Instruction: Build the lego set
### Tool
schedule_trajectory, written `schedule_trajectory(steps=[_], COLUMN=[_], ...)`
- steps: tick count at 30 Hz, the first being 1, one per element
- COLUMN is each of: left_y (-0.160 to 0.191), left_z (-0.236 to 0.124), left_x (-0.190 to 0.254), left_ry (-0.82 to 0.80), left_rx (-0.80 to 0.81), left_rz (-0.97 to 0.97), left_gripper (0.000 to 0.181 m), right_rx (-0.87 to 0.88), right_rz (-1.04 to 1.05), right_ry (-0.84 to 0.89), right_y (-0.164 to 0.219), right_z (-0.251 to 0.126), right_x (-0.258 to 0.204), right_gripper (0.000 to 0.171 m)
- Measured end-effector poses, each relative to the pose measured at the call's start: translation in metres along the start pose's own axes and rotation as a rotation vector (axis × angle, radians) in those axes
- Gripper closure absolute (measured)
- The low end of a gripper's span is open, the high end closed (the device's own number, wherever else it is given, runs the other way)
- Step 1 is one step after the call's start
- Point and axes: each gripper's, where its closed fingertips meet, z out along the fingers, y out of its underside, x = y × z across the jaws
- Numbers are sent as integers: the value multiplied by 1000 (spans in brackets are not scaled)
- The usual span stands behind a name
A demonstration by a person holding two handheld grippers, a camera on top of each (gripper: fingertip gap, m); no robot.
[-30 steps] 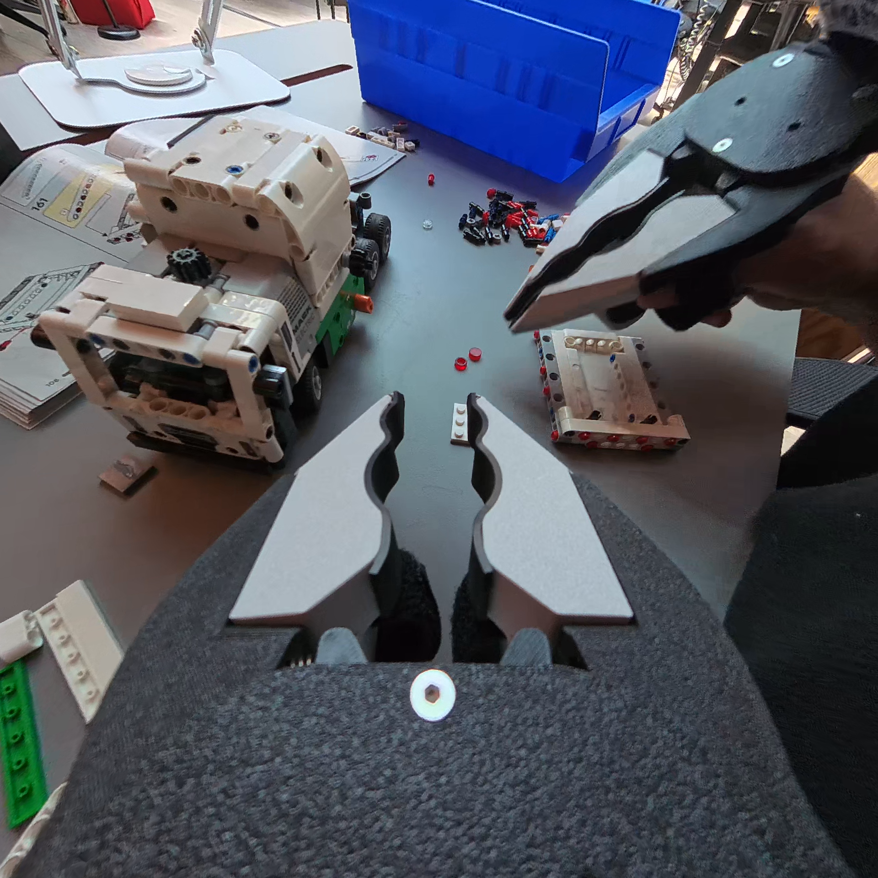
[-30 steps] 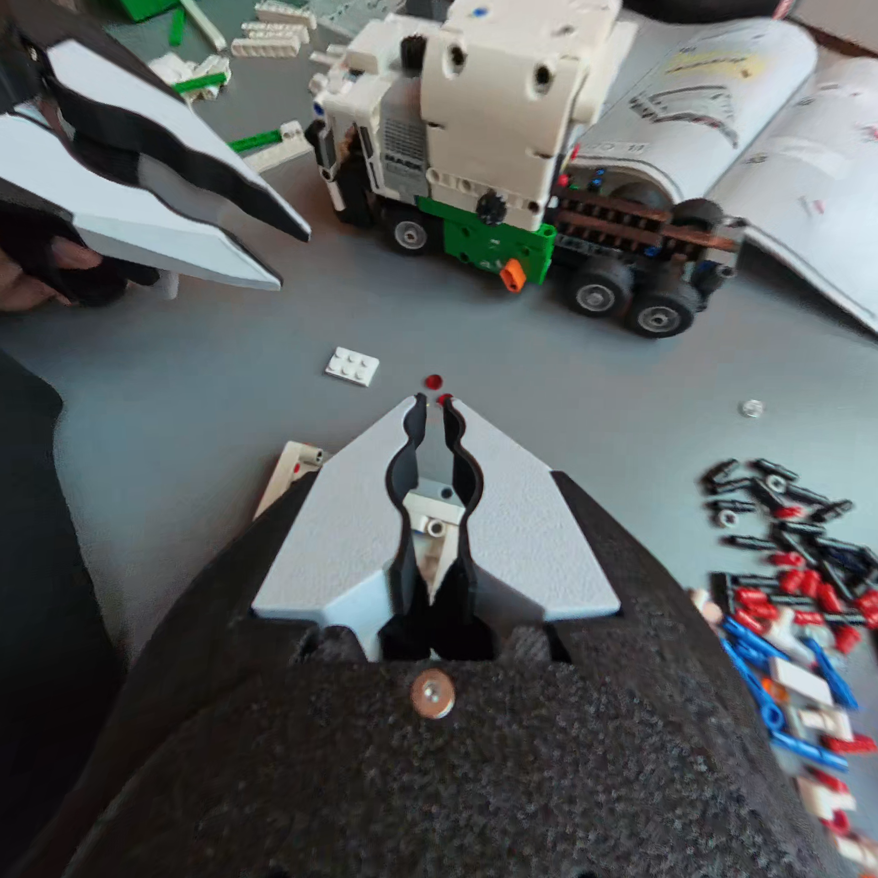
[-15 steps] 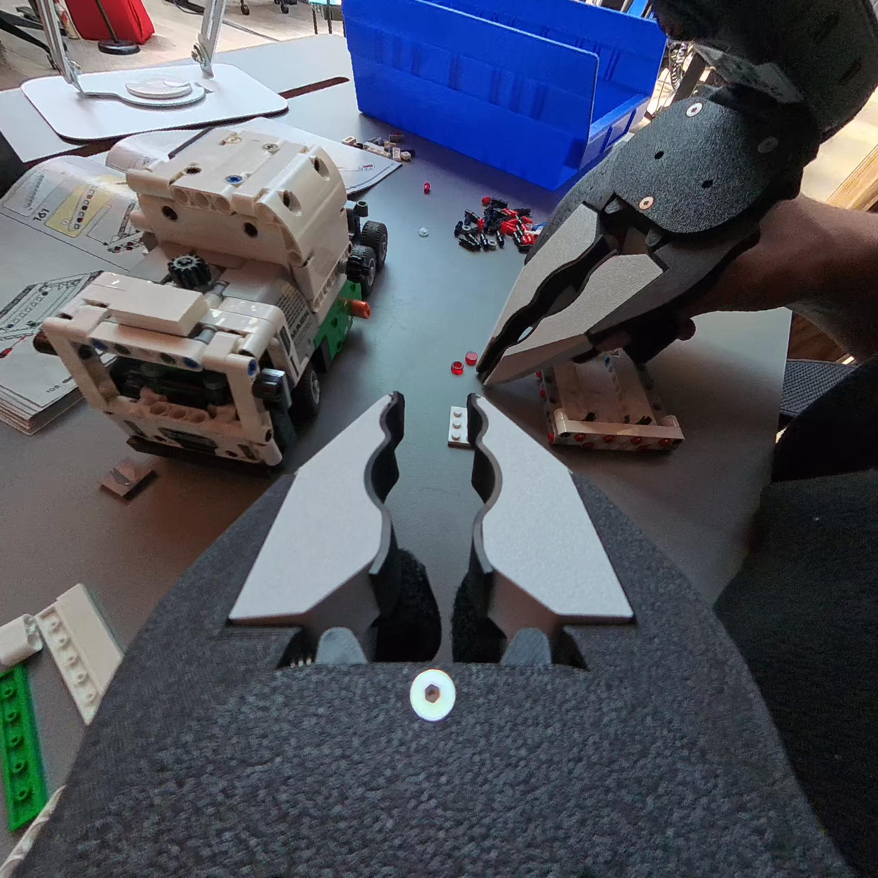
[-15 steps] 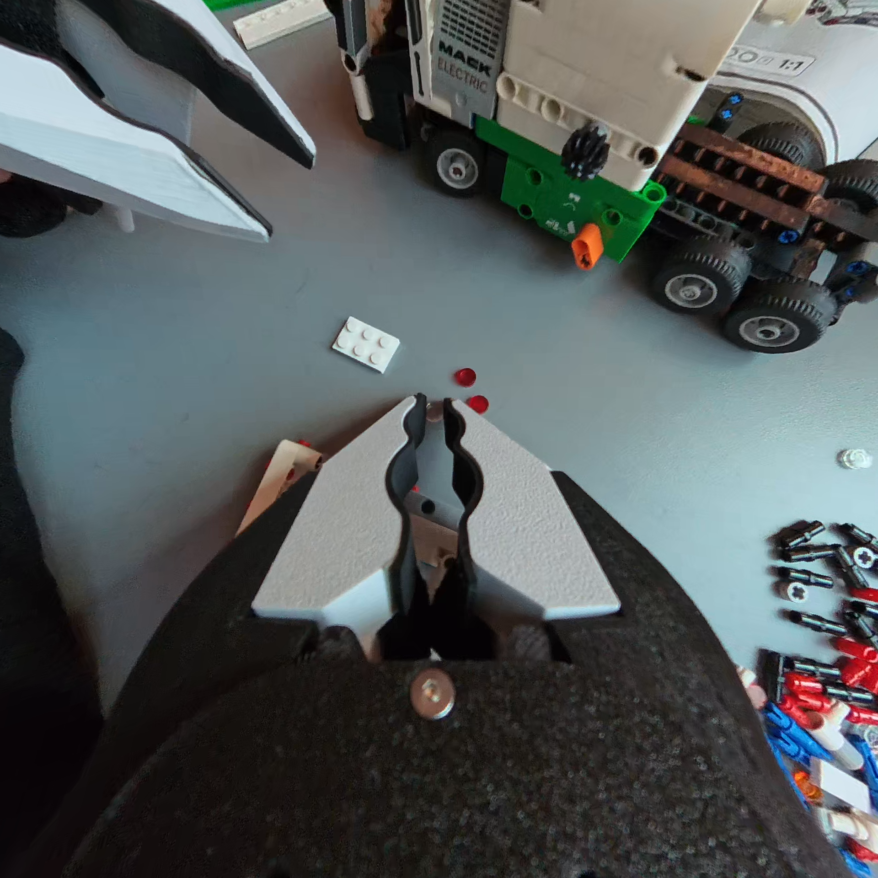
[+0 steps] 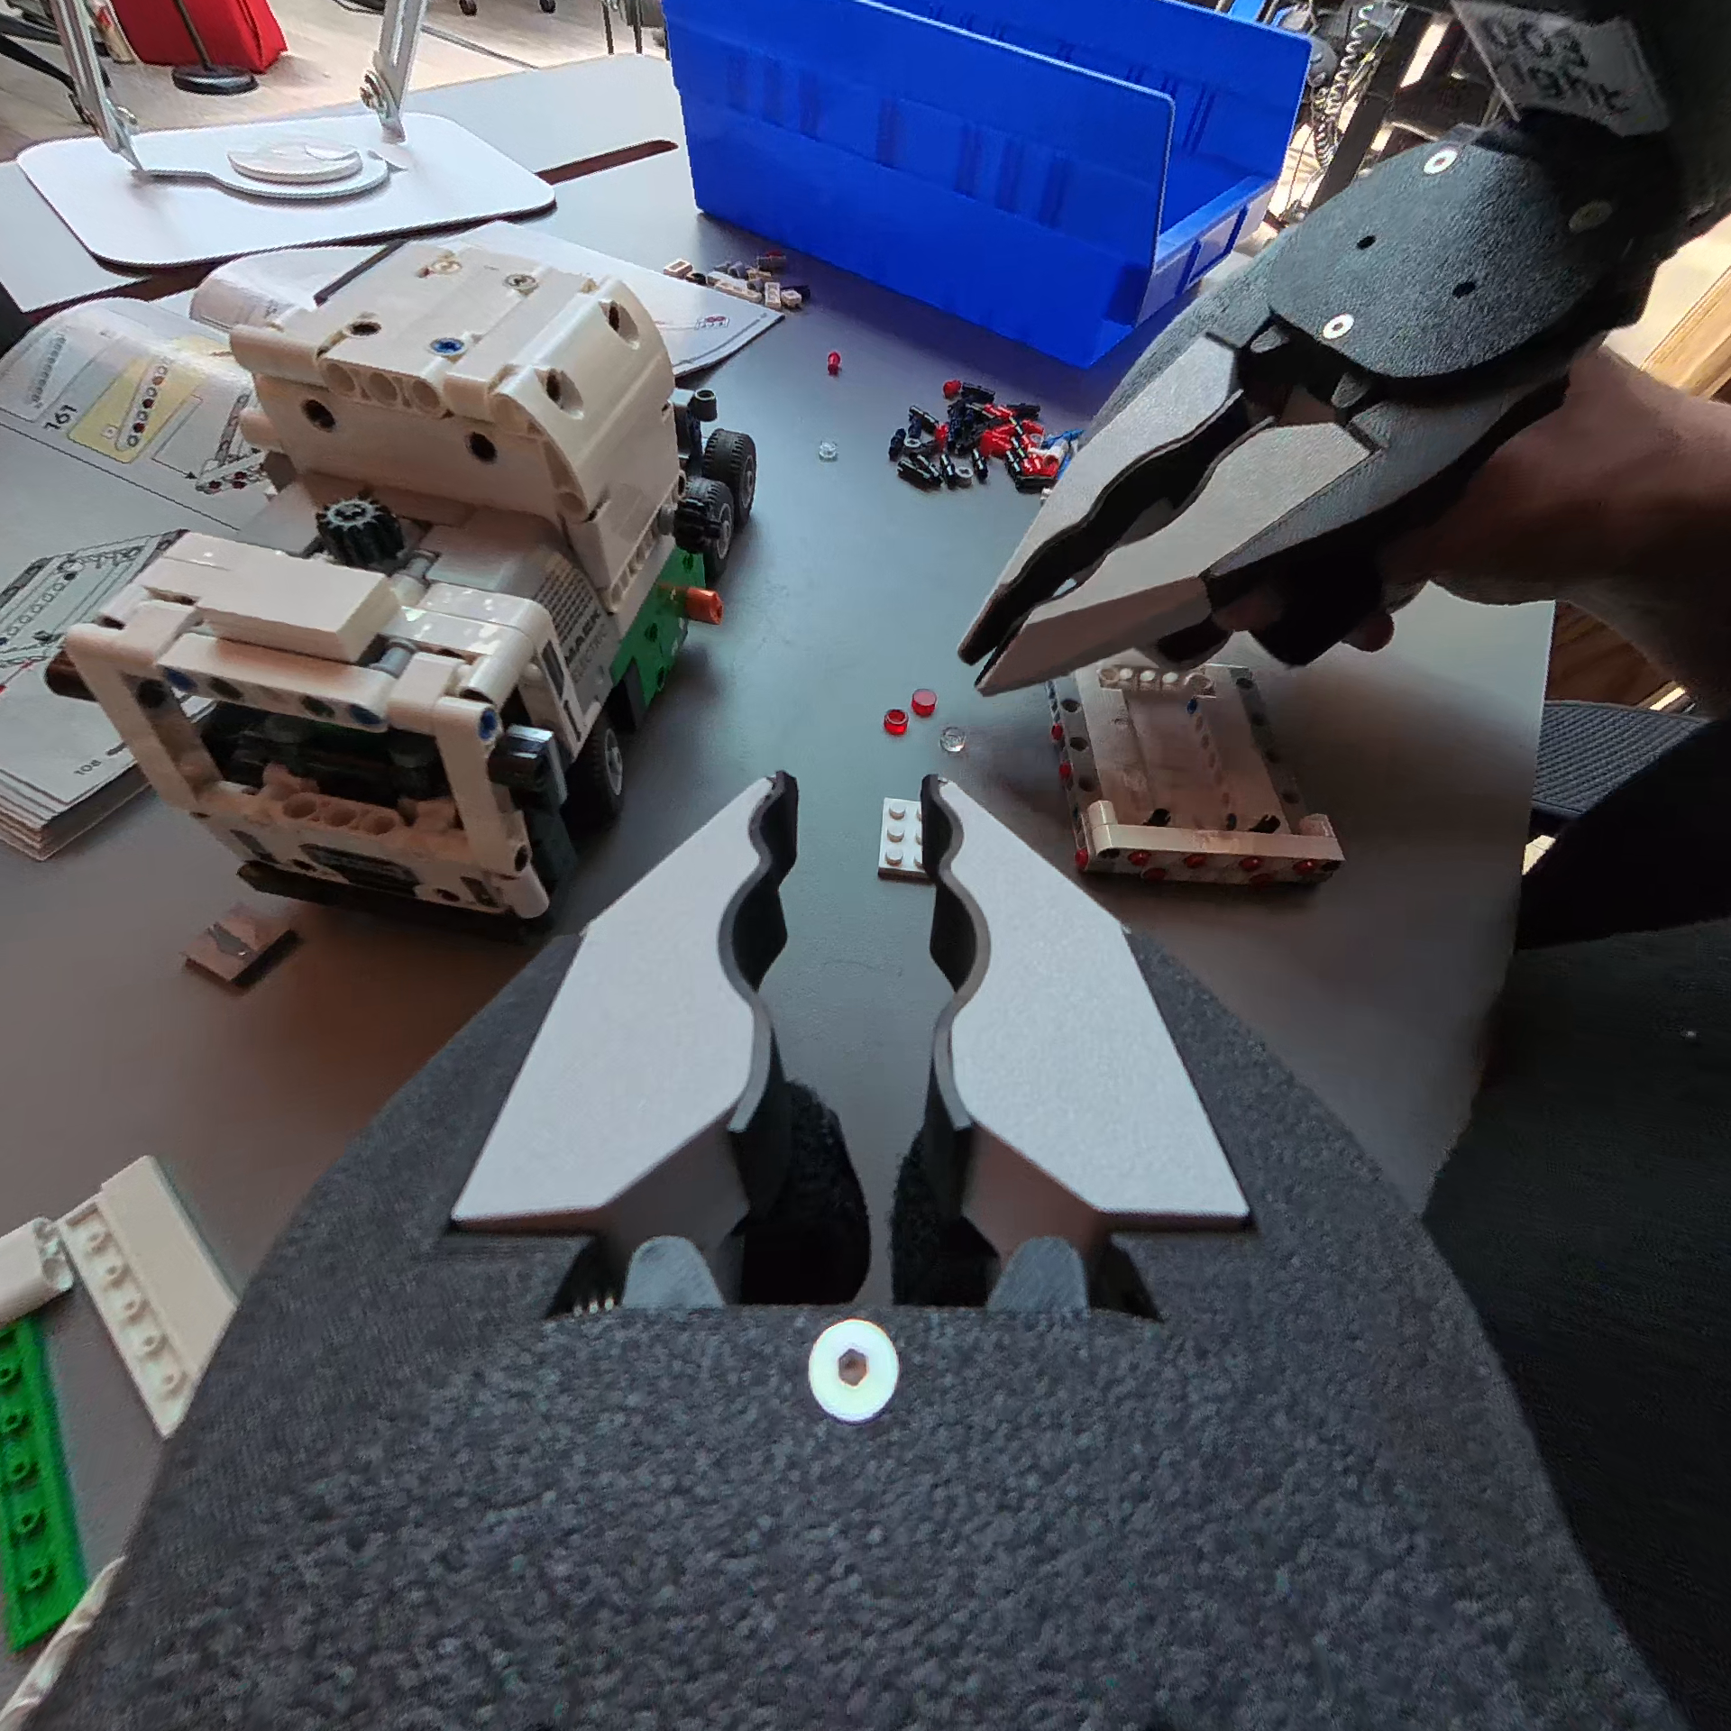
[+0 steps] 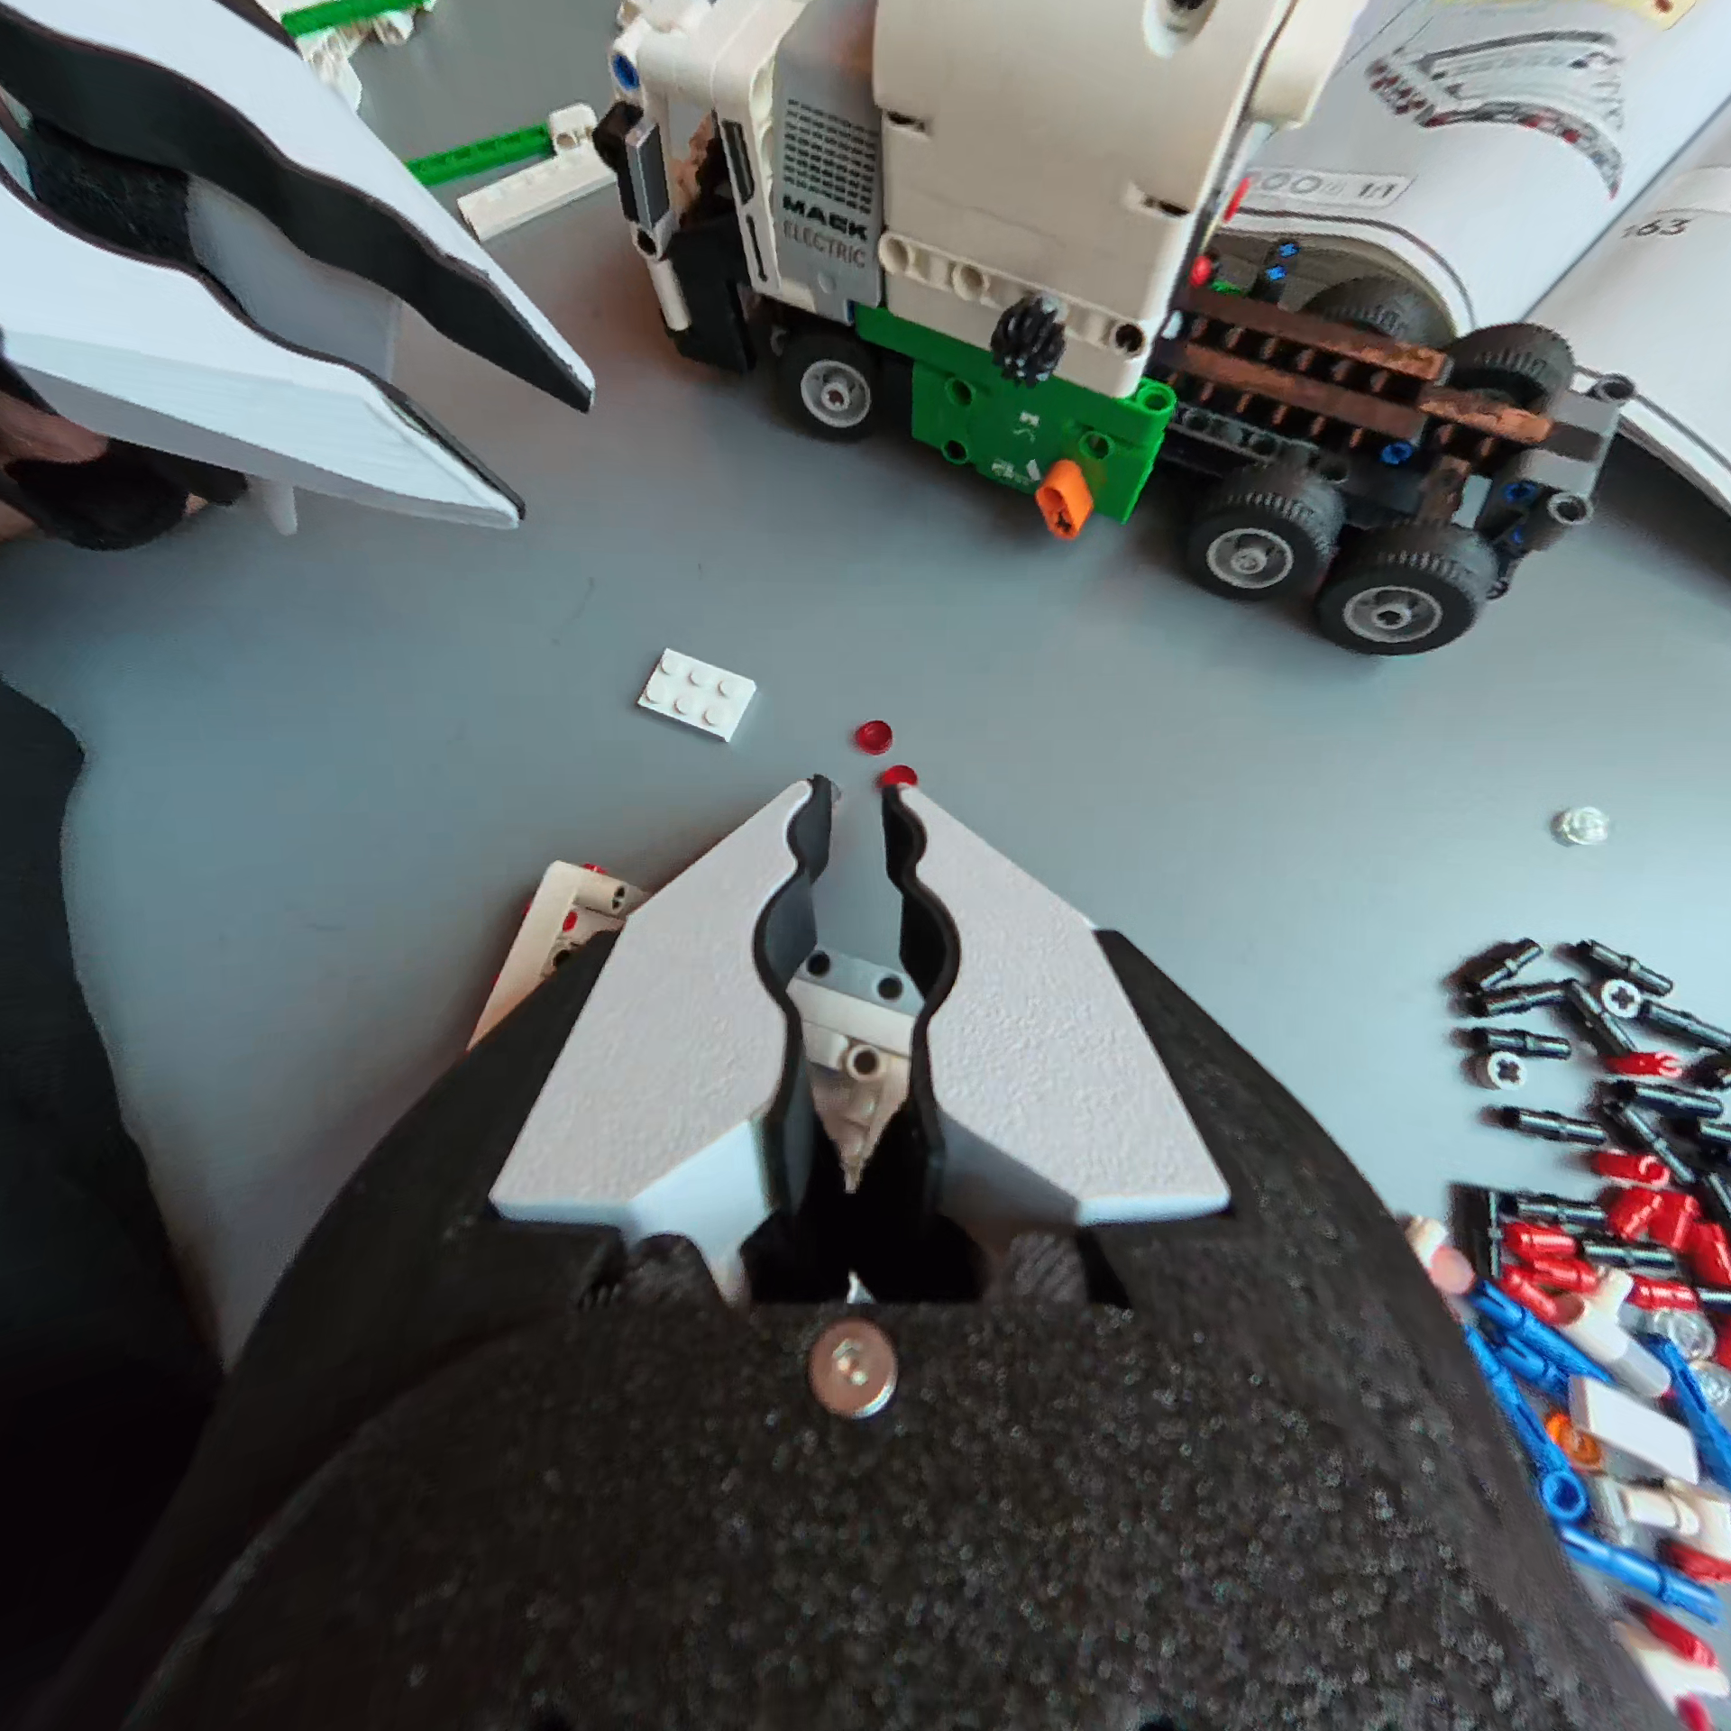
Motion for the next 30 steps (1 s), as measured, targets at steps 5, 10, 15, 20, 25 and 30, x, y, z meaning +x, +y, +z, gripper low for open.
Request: schedule_trajectory(steps=[5, 10, 15, 20, 25, 30], left_y=[1, 18, 34, 41, 41, 41], left_z=[1, 12, 26, 35, 33, 25], left_x=[0, 11, 10, 10, -3, -18], left_ry=[3, 86, 46, 43, 14, -60], left_rx=[-7, -141, -266, -333, -339, -342], left_rz=[-1, -2, 64, 106, 114, 138], left_gripper=[157, 153, 151, 155, 151, 152], right_rx=[54, 77, 90, 108, 70, 20], right_rz=[37, 23, 20, 24, 10, -123], right_ry=[10, 33, 39, 31, -117, -138], right_y=[-3, -4, -3, -5, -13, -21], right_z=[-14, -22, -28, -31, -12, 16], right_x=[2, 1, -1, -2, -28, -32], right_gripper=[162, 163, 164, 164, 161, 159])
